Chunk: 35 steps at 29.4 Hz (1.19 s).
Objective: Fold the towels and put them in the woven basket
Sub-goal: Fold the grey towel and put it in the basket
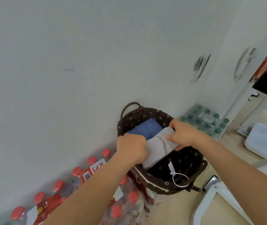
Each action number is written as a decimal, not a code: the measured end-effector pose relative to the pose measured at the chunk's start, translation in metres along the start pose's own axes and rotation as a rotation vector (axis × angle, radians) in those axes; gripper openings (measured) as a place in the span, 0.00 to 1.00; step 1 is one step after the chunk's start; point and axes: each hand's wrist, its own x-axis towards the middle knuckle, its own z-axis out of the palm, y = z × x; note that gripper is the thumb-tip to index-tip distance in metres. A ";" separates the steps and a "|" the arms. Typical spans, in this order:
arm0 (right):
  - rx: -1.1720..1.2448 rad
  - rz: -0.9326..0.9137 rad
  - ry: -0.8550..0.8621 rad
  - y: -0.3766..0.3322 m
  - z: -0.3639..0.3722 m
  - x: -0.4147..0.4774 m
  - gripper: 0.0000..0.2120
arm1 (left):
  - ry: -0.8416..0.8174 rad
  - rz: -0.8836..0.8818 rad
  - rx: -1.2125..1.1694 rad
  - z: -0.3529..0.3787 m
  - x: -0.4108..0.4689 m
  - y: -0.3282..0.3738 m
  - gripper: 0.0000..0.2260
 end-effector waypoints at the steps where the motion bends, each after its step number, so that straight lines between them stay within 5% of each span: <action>1: -0.053 0.011 -0.012 0.000 0.003 0.006 0.15 | -0.006 0.009 0.045 0.000 0.002 0.003 0.11; 6: -0.152 0.128 -0.103 0.001 0.013 0.028 0.21 | -0.018 0.051 0.153 0.007 0.013 0.008 0.04; 12: -0.085 0.168 -0.126 0.003 0.022 0.047 0.23 | 0.007 0.051 0.203 0.010 0.023 0.005 0.11; 17: -0.317 0.081 -0.086 0.004 0.027 0.055 0.23 | 0.115 0.172 0.114 0.015 0.031 0.003 0.12; 20: -0.466 -0.014 -0.042 0.004 0.027 0.055 0.17 | 0.044 0.261 -0.067 0.022 0.039 0.002 0.11; 27: -0.970 -0.408 0.220 0.001 0.019 0.040 0.12 | 0.056 0.249 0.136 0.032 0.051 0.014 0.14; 31: -0.778 -0.481 -0.059 0.009 0.012 0.040 0.07 | 0.061 0.266 0.143 0.036 0.046 0.021 0.21; 35: -0.730 -0.476 -0.084 0.025 0.013 0.048 0.11 | -0.066 0.314 0.081 0.033 0.034 0.015 0.21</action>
